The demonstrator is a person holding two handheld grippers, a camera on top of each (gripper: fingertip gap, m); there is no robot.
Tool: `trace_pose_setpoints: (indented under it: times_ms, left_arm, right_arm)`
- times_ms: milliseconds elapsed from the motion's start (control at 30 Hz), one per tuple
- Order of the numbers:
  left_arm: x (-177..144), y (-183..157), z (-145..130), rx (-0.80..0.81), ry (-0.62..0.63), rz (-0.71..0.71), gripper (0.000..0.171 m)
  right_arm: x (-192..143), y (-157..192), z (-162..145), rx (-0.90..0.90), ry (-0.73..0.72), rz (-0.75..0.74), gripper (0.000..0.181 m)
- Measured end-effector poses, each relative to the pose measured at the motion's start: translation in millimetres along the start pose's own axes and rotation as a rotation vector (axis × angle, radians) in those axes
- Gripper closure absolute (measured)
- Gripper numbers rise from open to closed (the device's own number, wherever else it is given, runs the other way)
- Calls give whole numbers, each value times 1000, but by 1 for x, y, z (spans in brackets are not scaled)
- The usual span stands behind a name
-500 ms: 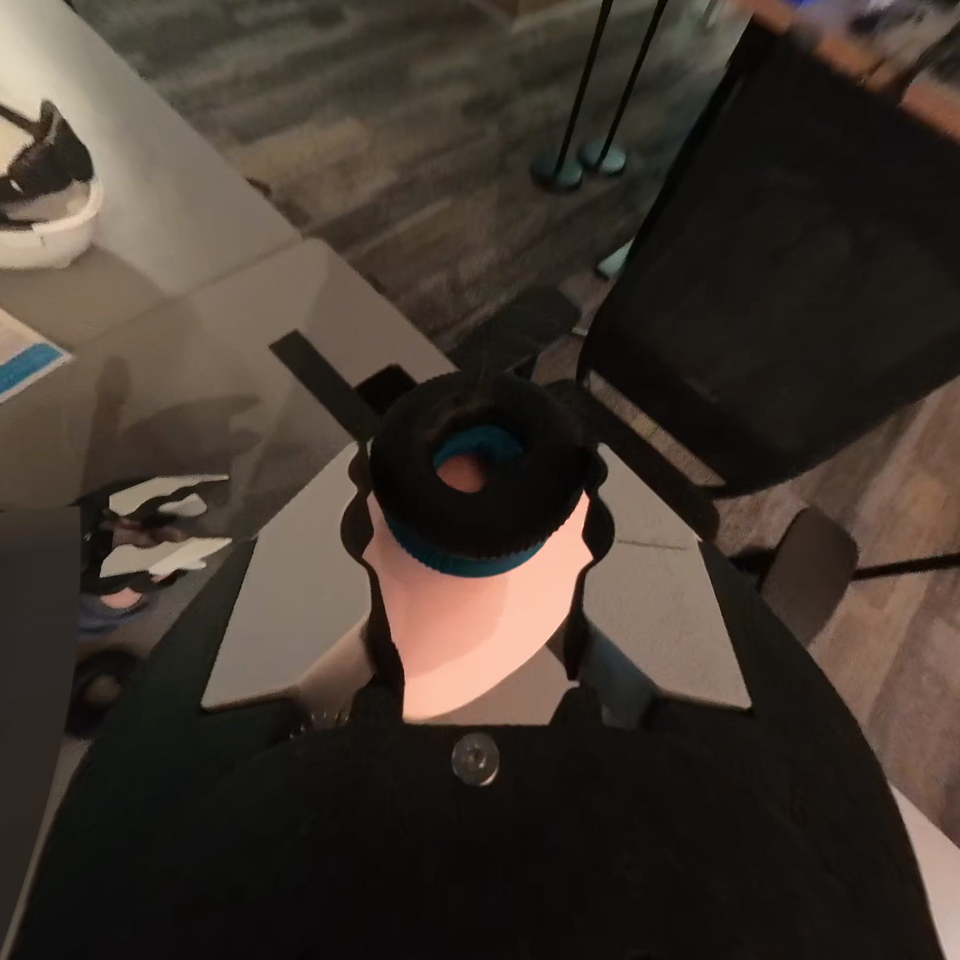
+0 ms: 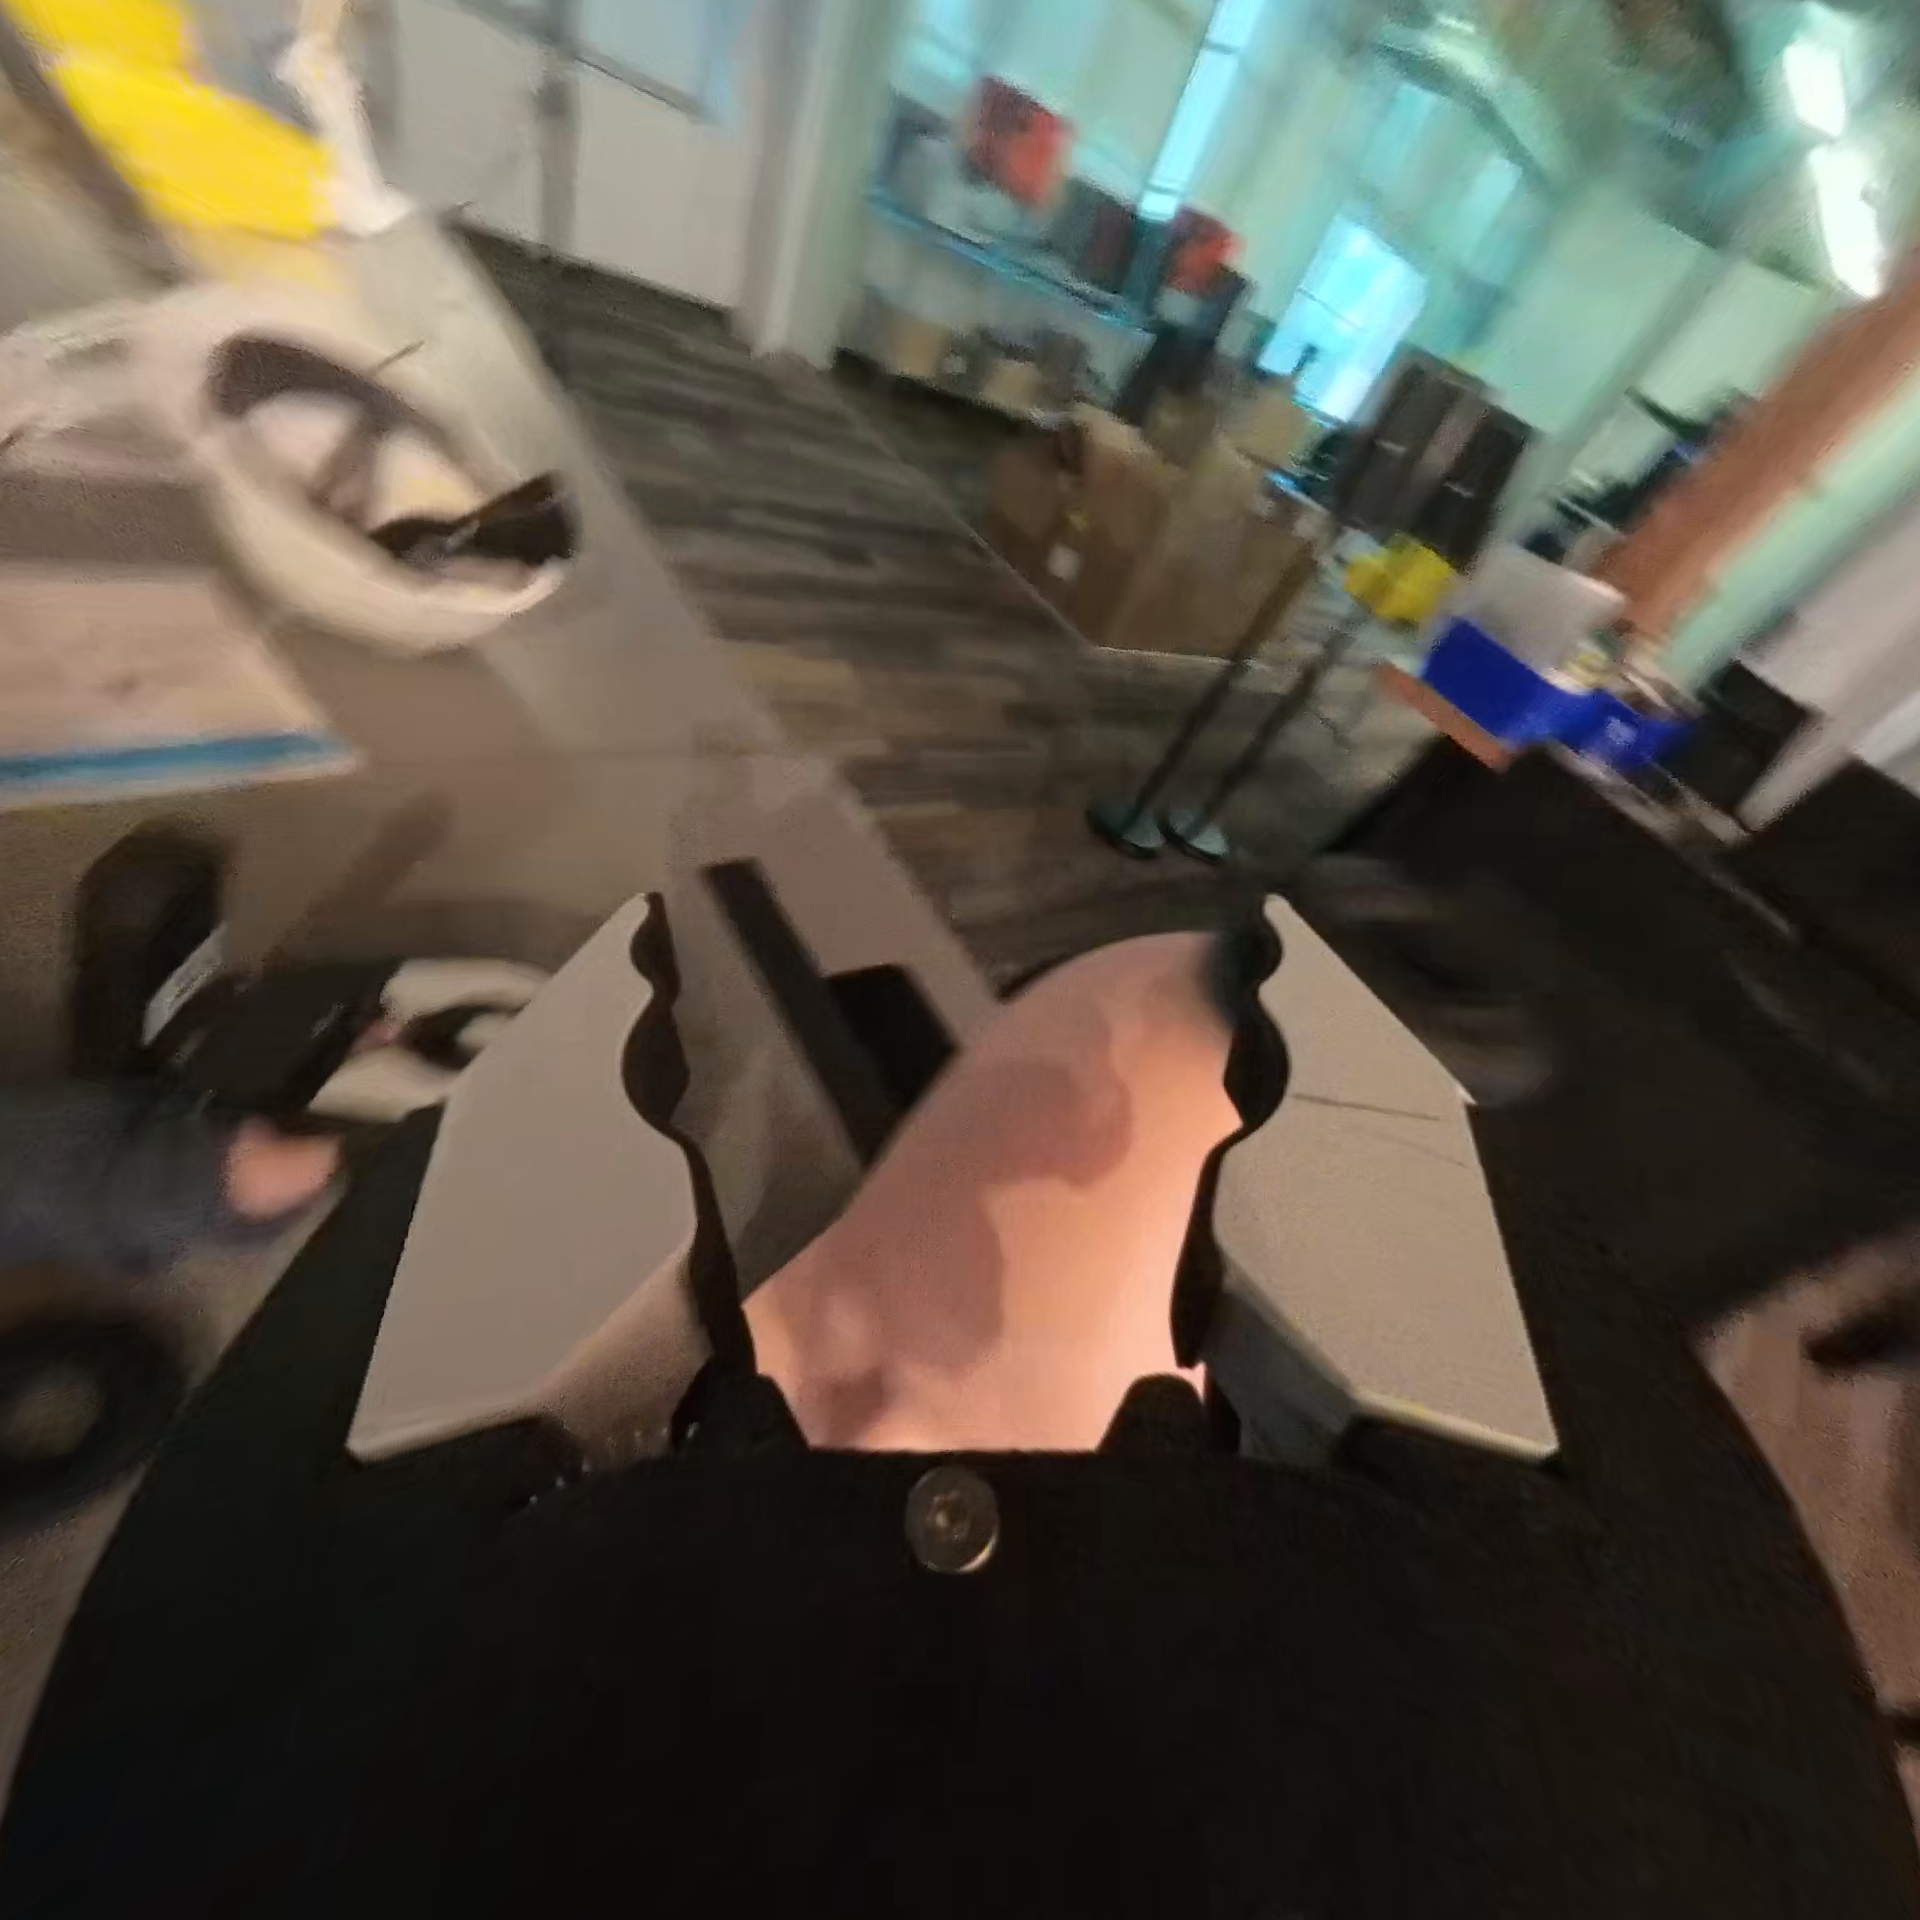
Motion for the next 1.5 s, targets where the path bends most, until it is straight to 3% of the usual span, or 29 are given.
trace_pose_setpoints:
  times_ms: [67, 167, 233, 300, 400, 733, 867, 1067, 1167, 1267, 1400, 1500]
  left_arm:
    - [0, -1, 0, 6, 1, -3, 116]
    - [0, -2, 0, 11, 3, -4, 116]
    - [0, -2, 0, 13, 3, -5, 116]
    - [0, -2, 0, 13, 3, -5, 116]
    - [0, -2, 0, 12, 3, -5, 116]
    - [1, -1, 0, 6, 4, -6, 116]
    - [0, -2, 0, 5, 3, -7, 116]
    - [0, 0, 0, -6, 0, -4, 116]
    - [0, 0, 0, -13, -2, -3, 116]
    - [0, 0, 0, -6, 0, -4, 116]
    - [1, -3, 0, 11, 4, -8, 116]
    - [1, -2, 0, 8, 3, -8, 116]
  right_arm:
    - [-1, 68, -45, -111, 63, 141, 79]
    - [7, 172, -143, -86, 264, 465, 75]
    - [12, 224, -197, -27, 323, 620, 72]
    - [15, 262, -226, 47, 313, 725, 72]
    - [25, 289, -244, 60, 295, 744, 74]
    - [37, 315, -257, -65, 373, 908, 78]
    - [38, 320, -253, -86, 370, 928, 97]
    - [33, 310, -250, -130, 360, 849, 99]
    - [22, 279, -221, -102, 281, 774, 99]
    - [7, 213, -158, -93, 200, 662, 99]
    - [-16, 95, -43, -223, 86, 371, 99]
    - [-20, 14, 24, -185, 79, 234, 99]
Point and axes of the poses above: each gripper's, where its closed fingertips meet, x out along the fingers, z out of its top, y = z × x across the jaws, the point moved 4 cm from there along -x, back along the fingers, and after that the axes turned 2 degrees about x, right-handed, at the moved point
